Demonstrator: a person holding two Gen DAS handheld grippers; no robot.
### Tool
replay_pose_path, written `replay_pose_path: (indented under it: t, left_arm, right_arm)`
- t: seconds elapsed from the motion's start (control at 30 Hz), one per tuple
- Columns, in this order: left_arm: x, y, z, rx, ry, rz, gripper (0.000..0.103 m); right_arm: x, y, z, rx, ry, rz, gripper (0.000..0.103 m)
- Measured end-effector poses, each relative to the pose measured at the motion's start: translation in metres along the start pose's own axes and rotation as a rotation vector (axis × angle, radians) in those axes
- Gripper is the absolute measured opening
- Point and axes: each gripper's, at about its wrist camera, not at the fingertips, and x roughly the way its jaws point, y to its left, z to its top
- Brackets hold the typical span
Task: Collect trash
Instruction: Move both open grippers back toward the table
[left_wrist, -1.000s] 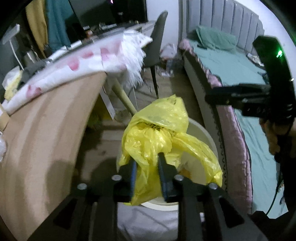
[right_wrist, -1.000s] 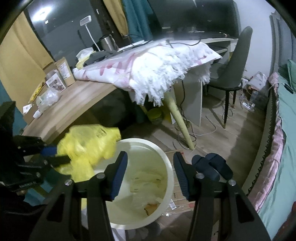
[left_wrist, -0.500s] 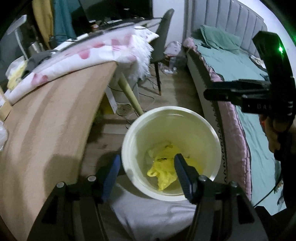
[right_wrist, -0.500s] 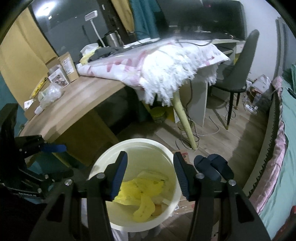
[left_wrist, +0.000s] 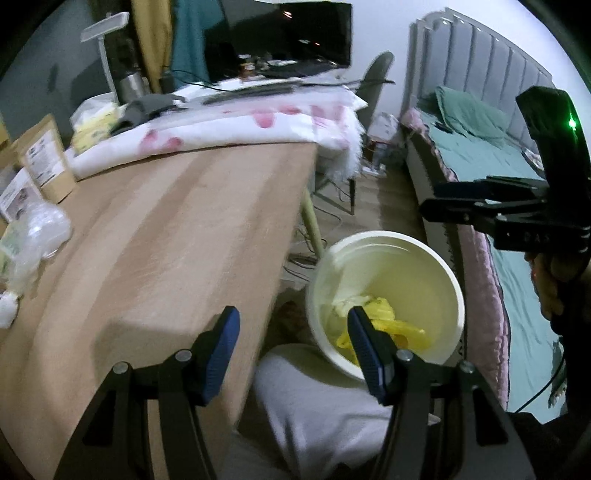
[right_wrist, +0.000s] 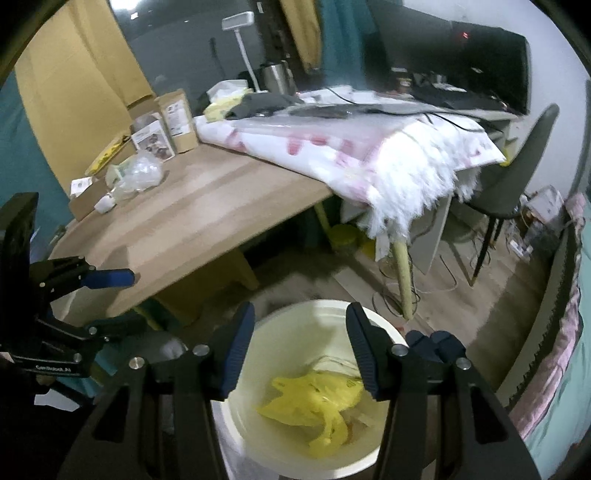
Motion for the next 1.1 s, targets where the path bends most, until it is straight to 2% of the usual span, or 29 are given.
replay_pose_path:
  t: [0.2, 0.53, 0.73, 0.87, 1.1]
  left_arm:
    - [-0.02, 0.033, -0.007, -0.073, -0.045, 0.041, 0.061]
    - [-0.05, 0.079, -0.018, -0.138, -0.104, 0.097, 0.061]
    - [-0.071, 0.105, -0.023, -0.161, -0.136, 0.142, 0.061]
    - [-0.083, 0.125, -0.028, -0.142, -0.133, 0.189, 0.061]
    - [-0.102, 0.166, -0.038, -0.165, -0.138, 0.253, 0.061]
  right_arm:
    - [0.006, 0.033, 0.018, -0.055, -0.005, 0.028, 0.049]
    - [0.015, 0.085, 0.05, -0.144, -0.015, 0.076, 0.049]
    - [0.023, 0.116, 0.07, -0.193, -0.024, 0.104, 0.049]
    - [0.03, 0.14, 0.084, -0.232, -0.032, 0.127, 0.049]
    - [0.045, 0.176, 0.11, -0.282, -0.039, 0.158, 0.049]
